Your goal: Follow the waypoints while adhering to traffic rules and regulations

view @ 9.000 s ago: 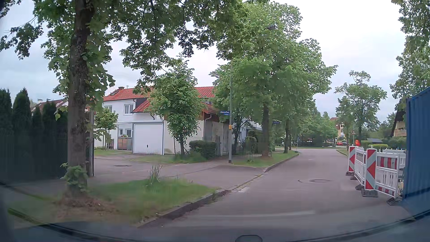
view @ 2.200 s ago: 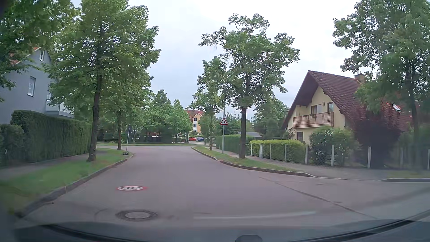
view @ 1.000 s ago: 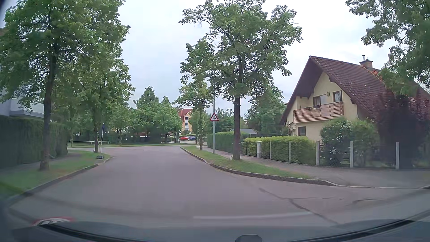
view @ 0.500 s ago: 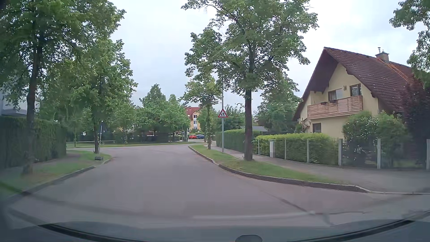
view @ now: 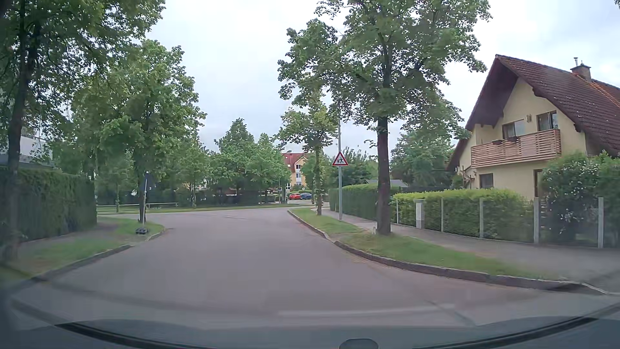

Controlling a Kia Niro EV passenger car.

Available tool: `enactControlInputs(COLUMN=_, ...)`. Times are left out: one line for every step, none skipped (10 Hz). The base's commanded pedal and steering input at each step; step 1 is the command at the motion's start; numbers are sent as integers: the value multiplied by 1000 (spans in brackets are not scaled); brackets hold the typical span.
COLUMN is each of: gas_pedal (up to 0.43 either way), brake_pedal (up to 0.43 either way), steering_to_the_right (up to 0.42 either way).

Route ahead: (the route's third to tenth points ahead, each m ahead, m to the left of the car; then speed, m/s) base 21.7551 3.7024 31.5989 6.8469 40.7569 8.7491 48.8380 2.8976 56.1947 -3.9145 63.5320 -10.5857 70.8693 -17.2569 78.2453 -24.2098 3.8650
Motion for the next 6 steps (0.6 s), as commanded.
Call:
enactControlInputs(gas_pedal=118, brake_pedal=0, steering_to_the_right=-100)
enactControlInputs(gas_pedal=118, brake_pedal=0, steering_to_the_right=-95)
enactControlInputs(gas_pedal=130, brake_pedal=0, steering_to_the_right=-92)
enactControlInputs(gas_pedal=130, brake_pedal=0, steering_to_the_right=-91)
enactControlInputs(gas_pedal=130, brake_pedal=0, steering_to_the_right=-91)
enactControlInputs(gas_pedal=130, brake_pedal=0, steering_to_the_right=-91)
